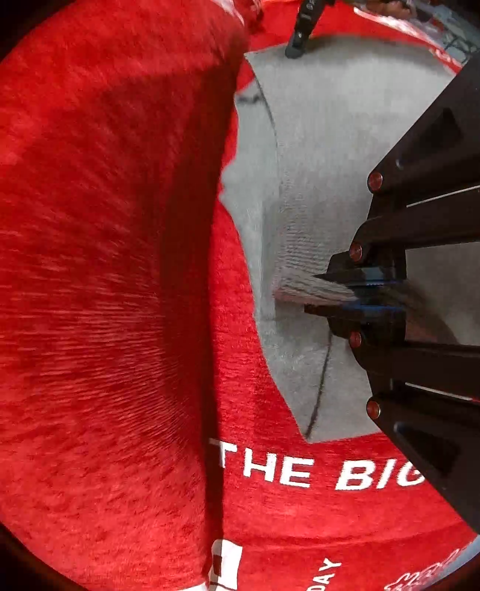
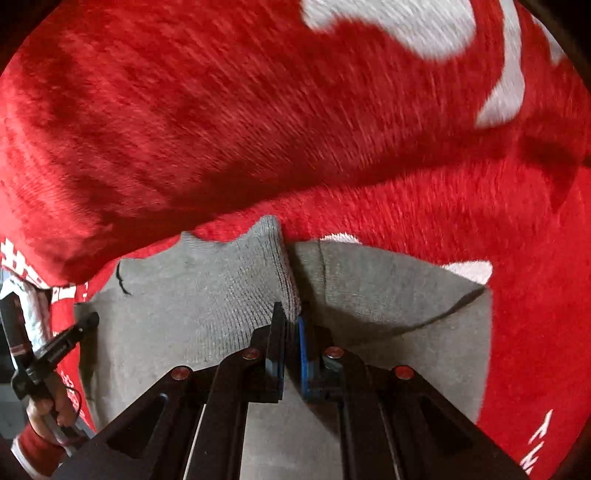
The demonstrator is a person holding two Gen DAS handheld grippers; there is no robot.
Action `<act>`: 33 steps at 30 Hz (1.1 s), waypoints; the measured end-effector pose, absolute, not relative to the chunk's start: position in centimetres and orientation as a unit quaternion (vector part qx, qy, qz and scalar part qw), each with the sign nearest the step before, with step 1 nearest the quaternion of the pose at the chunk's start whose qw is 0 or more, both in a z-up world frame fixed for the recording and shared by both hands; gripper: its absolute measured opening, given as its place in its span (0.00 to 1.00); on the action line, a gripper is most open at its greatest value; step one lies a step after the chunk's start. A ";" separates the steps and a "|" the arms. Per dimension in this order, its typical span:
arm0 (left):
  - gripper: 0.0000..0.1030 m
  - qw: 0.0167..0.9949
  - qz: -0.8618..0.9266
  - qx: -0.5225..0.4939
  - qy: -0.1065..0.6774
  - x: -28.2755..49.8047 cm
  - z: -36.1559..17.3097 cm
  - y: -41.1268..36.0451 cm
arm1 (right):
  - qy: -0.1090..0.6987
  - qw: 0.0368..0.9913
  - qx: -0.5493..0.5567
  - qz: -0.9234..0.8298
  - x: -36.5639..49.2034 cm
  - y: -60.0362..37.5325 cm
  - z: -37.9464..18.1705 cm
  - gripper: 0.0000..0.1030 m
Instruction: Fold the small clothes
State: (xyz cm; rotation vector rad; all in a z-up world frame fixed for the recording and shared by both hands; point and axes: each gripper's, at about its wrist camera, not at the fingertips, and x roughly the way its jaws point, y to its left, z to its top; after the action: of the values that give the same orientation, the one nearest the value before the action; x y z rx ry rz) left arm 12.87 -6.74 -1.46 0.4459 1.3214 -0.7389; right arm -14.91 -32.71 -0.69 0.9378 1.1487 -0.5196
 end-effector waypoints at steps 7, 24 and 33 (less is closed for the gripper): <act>0.32 0.712 -0.312 0.197 0.597 14.1 -2.3 -6.5 | 0.527 0.701 0.429 -0.217 -15.4 -33.0 -0.4 0.07; 0.53 0.739 -0.277 0.226 0.570 15.1 -0.4 -5.8 | 0.497 0.687 0.468 -0.250 -21.8 -34.9 2.0 0.45; 0.55 0.701 -0.304 0.208 0.610 12.4 2.9 1.8 | 0.493 0.637 0.554 -0.207 -33.3 -29.5 2.6 0.47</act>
State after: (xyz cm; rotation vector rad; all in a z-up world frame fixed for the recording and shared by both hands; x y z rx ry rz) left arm 12.41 1.79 2.87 0.4631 1.3587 -0.6777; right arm -33.28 -29.55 2.59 1.2660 1.1264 -0.4733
